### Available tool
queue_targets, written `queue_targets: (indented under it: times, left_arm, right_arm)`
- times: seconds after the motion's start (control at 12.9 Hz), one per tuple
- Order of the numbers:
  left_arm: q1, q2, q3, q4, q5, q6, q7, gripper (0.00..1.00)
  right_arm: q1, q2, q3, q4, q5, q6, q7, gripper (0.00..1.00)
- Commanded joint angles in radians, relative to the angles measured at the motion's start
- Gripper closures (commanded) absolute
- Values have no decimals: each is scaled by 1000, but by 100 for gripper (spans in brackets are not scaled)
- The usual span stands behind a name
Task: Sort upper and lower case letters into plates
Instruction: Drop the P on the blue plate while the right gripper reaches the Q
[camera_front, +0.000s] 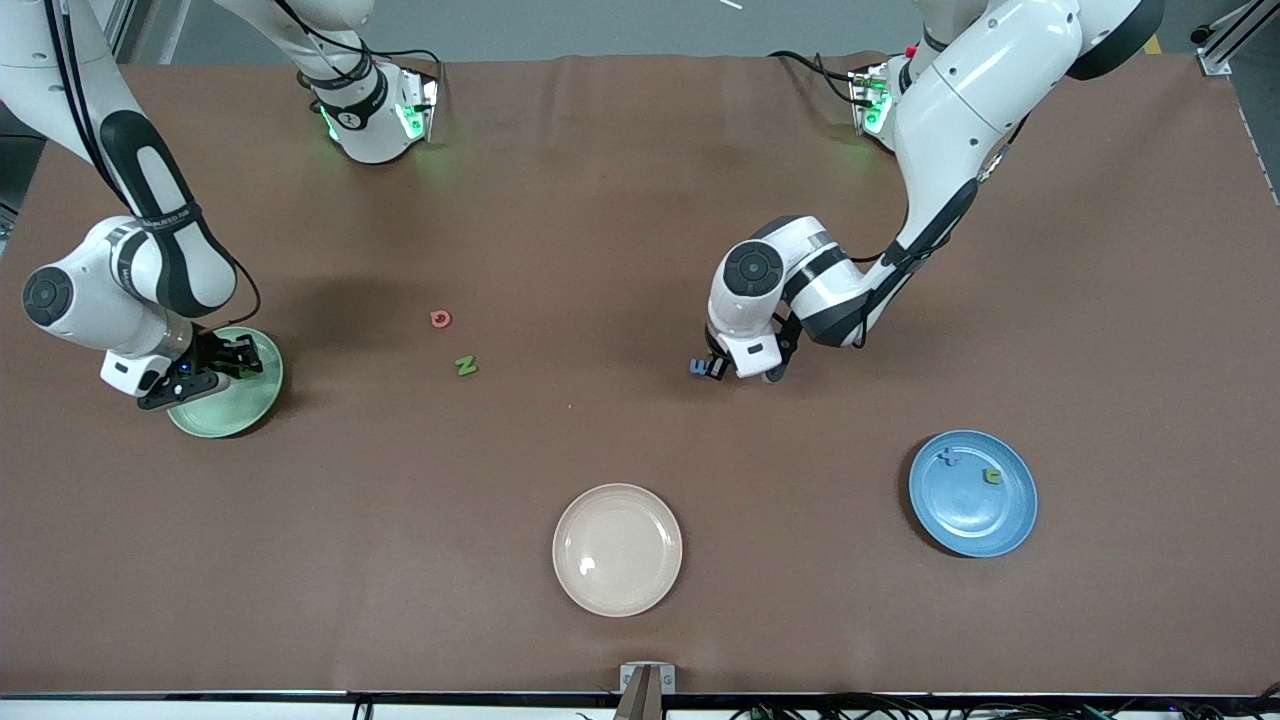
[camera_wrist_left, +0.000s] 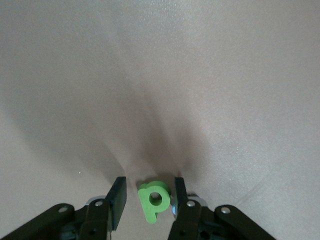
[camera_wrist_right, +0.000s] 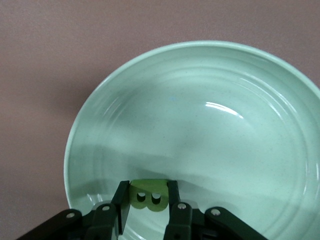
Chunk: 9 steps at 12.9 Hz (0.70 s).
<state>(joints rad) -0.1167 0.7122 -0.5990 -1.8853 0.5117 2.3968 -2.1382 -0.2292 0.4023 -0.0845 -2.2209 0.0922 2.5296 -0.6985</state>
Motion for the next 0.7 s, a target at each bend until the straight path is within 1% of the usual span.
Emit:
queue_targets:
  times: [0.0,0.08,0.15,0.23,0.31,0.46,0.54,0.62]
  left_arm:
    - [-8,0,2,-2,24,16,-17,78]
    - [-11,-3,2,0,24,16,-11,88]
    - [-9,-10,2,6,25,12,-6,96]
    - [-1,-19,2,15,24,6,18,99]
    - [9,-37,2,26,24,2,47,99]
    - [17,-62,7,72,24,-57,122,99]
    - [41,-63,7,110,24,-98,173,99]
    - [70,-69,4,135,24,-134,234,99]
  right_arm:
    - [-22,7,17,6,-8,5,-10,17]
    - [-19,6,17,7,-8,-3,-1,1]
    - [-12,1,17,18,-6,-11,2,1]
    - [-9,-8,20,21,-6,-12,5,1]
    - [7,-43,23,24,-6,-34,11,1]
    - [59,-132,22,49,-6,-188,118,1]
    - [82,-175,22,59,-6,-271,188,1]
    - [106,-213,23,60,-6,-323,247,1]
